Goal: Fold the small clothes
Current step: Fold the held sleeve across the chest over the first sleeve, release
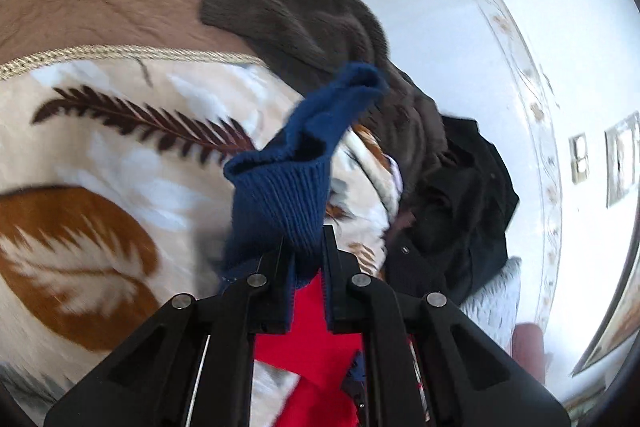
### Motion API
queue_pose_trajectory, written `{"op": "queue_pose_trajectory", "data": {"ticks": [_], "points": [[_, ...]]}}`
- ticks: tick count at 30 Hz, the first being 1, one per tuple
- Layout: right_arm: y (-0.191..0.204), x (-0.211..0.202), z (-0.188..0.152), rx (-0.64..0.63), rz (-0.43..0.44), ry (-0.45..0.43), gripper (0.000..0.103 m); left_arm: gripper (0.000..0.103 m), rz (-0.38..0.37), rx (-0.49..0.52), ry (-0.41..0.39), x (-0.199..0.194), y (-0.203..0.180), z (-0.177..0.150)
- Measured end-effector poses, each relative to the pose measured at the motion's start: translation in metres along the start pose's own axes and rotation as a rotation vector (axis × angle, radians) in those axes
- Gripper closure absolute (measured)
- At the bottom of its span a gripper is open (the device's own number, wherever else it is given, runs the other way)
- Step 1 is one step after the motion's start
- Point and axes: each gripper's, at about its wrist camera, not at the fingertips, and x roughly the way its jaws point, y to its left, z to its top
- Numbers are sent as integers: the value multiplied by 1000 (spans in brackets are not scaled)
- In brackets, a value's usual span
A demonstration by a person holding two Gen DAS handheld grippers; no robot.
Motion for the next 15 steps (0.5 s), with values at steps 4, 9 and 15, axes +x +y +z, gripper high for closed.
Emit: {"op": "queue_pose_trajectory", "data": {"ticks": [4, 9, 15], "points": [[-37, -15, -4, 30, -62, -10, 55, 95, -16, 38, 44, 10, -27, -19], [-87, -31, -13, 108, -127, -11, 55, 95, -23, 80, 102, 25, -54, -47], [-126, -34, -29, 135, -153, 5, 55, 95, -31, 143, 175, 47, -83, -90]]}}
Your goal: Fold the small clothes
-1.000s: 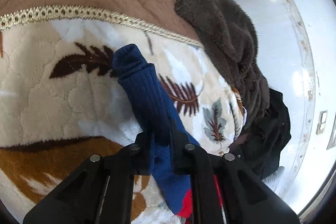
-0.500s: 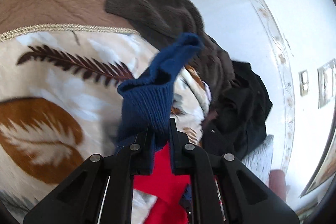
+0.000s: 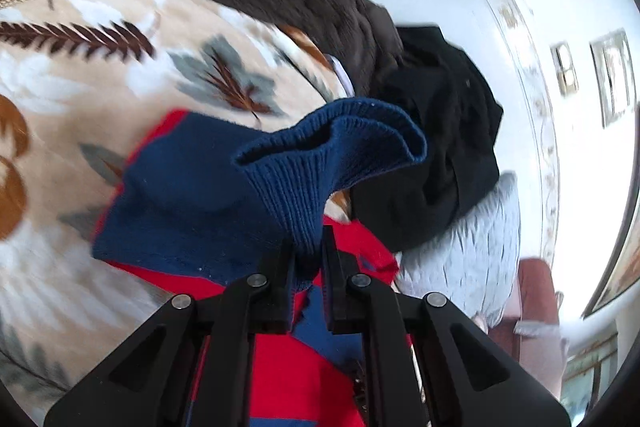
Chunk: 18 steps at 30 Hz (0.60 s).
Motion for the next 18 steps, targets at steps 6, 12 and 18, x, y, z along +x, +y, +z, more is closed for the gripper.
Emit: {"op": "queue_pose_trajectory", "data": {"ticks": [6, 12, 18], "points": [[-1, -3, -7, -24, 27, -29, 48, 95, 4, 45, 87, 39, -30, -35], [-3, -2, -8, -13, 57, -37, 44, 95, 65, 86, 185, 86, -36, -70], [-7, -2, -8, 4, 85, -39, 42, 85, 111, 54, 245, 116, -14, -89]]}}
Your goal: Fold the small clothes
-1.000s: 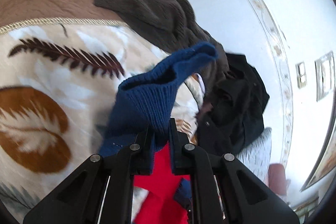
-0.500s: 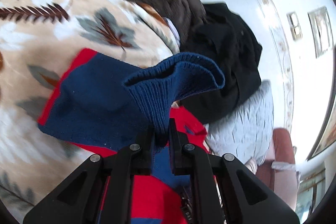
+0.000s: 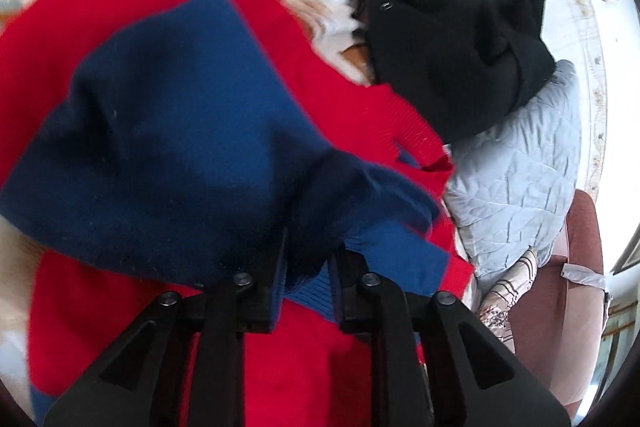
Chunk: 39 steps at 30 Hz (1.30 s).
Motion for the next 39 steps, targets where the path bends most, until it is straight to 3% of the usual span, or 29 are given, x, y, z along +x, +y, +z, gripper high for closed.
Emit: {"op": "queue_pose_trajectory", "data": {"ticks": [5, 9, 13, 18, 23, 28, 30, 32, 35, 39], "points": [[2, -1, 1, -6, 1, 8, 40, 77, -84, -28, 35, -15, 15, 0], [1, -2, 4, 17, 8, 15, 40, 58, -126, -21, 12, -49, 32, -10], [3, -11, 7, 93, 73, 1, 38, 51, -147, -51, -6, -68, 54, -16], [29, -10, 14, 112, 156, 9, 33, 51, -192, -93, 4, -65, 68, -15], [44, 11, 20, 146, 89, 16, 29, 51, -234, -84, -7, -62, 75, -16], [59, 27, 26, 147, 137, 3, 30, 51, -233, -124, 9, -61, 78, -11], [67, 31, 27, 118, 147, 9, 41, 51, -234, -125, 12, -61, 77, -10], [70, 34, 30, 81, 125, 29, 87, 51, -213, -111, 8, -61, 75, -12], [60, 25, 33, 86, 130, 2, 98, 51, -198, -111, 11, -57, 73, -12], [36, 5, 42, 133, 137, -52, 99, 51, -195, -115, 7, -58, 73, -11]]}}
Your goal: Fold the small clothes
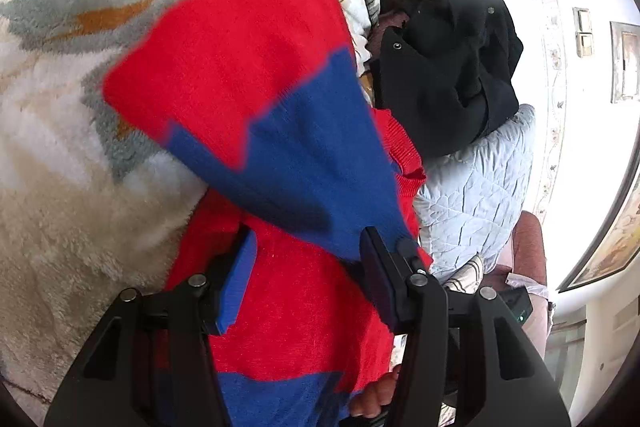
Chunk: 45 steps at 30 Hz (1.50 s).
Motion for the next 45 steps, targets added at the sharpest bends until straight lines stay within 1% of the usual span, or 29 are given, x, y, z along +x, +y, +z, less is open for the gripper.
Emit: {"op": "queue_pose_trajectory", "data": {"ticks": [7, 11, 18, 19, 22, 23, 24, 25, 26, 27, 28, 29, 30, 31, 34, 35, 36, 37, 38, 39, 40, 41, 42, 43, 44, 45], "points": [[-33, -33, 20, 16, -55, -73, 99, 51, -5, -23, -9, -4, 6, 4], [-64, -50, 28, 62, -97, -103, 99, 51, -3, -27, -18, -5, 6, 6], [-119, -68, 27, 135, -191, -128, 100, 51, 16, -14, -23, 0, 4, 4], [-125, -68, 26, 145, -211, -125, 102, 51, 17, -11, -23, 0, 4, 4], [-146, -58, 19, 164, -295, -62, 103, 51, 19, -6, -26, 2, 4, 6], [-155, -54, 15, 183, -278, -26, 103, 51, 21, -4, -27, 2, 4, 6], [-159, -55, 14, 203, -260, -19, 103, 51, 24, 0, -27, 2, 3, 5], [-161, -61, 13, 223, -244, -35, 102, 51, 25, 4, -27, 2, 2, 5], [-160, -70, 13, 239, -222, -72, 96, 51, 25, 8, -27, 2, 1, 5], [-158, -76, 14, 244, -211, -99, 94, 51, 25, 10, -27, 2, 0, 5], [-156, -80, 15, 247, -193, -114, 88, 51, 24, 8, -28, 3, 0, 5], [-155, -81, 17, 253, -165, -118, 70, 51, 22, 7, -28, 3, 0, 5], [-153, -78, 19, 259, -149, -106, 58, 51, 22, 9, -27, 3, 0, 6], [-152, -75, 20, 260, -159, -94, 44, 51, 21, 9, -28, 4, 0, 6], [-144, -58, 22, 219, -163, -56, 45, 51, 20, 16, -31, 4, -1, 6], [-138, -48, 23, 190, -158, -24, 52, 51, 12, 29, -32, 4, -3, 6], [-132, -42, 23, 152, -156, 0, 63, 55, 12, 44, -39, 4, -6, 6], [-126, -38, 23, 111, -170, 16, 97, 63, 14, 57, -46, 3, -8, 6], [-118, -38, 24, 63, -193, 13, 98, 66, 15, 71, -49, 3, -10, 6], [-114, -44, 25, 40, -198, -28, 98, 70, 21, 82, -50, 3, -11, 6], [-114, -53, 24, 45, -192, -77, 98, 71, 35, 88, -52, 3, -12, 7], [-117, -57, 23, 60, -190, -92, 98, 71, 56, 90, -49, 5, -11, 7], [-123, -57, 20, 79, -203, -89, 98, 71, 74, 91, -45, 8, -9, 7], [-129, -51, 17, 85, -229, -56, 98, 75, 93, 92, -40, 11, -7, 7], [-136, -40, 13, 81, -262, 14, 98, 76, 95, 92, -37, 13, -6, 7], [-139, -35, 9, 74, -269, 49, 98, 76, 95, 92, -35, 13, -5, 6]]}}
